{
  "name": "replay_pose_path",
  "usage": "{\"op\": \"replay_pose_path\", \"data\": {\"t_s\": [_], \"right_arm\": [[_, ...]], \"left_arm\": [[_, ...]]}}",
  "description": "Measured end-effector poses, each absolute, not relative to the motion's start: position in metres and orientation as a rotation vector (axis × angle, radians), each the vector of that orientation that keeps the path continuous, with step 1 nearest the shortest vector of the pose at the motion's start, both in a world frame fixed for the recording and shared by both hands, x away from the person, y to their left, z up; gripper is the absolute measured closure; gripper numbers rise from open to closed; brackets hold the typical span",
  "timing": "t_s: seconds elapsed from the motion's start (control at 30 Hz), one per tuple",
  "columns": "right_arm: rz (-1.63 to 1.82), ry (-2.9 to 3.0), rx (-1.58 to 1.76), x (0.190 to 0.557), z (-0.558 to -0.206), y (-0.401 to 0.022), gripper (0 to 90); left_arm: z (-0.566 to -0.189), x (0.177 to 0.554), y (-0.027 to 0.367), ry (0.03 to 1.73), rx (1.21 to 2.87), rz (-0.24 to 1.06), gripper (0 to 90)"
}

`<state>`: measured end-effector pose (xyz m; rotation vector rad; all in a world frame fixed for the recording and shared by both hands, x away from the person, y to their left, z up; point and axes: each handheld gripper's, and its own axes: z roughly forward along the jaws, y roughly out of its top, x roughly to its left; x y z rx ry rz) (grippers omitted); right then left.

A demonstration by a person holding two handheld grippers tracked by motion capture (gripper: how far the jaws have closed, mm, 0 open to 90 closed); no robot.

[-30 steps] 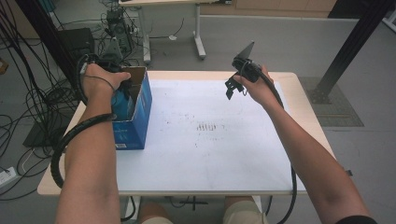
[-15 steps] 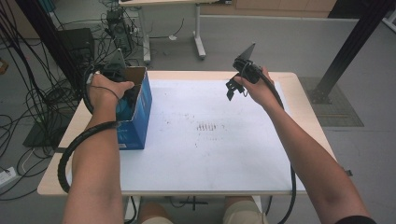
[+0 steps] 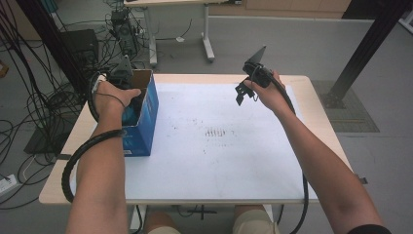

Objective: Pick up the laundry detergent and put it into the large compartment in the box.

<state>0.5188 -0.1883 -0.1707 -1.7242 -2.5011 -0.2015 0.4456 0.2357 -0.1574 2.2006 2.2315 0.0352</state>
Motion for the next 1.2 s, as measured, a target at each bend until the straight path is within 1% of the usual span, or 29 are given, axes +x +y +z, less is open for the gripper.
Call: {"op": "replay_pose_path", "data": {"t_s": [1.2], "right_arm": [[-0.197, -2.506, -1.726, 0.5186, -0.1698, -0.1874, 7.1]], "left_arm": [[-0.1590, 0.4487, 0.2374, 2.225, 2.201, 0.030, 36.6]]}}
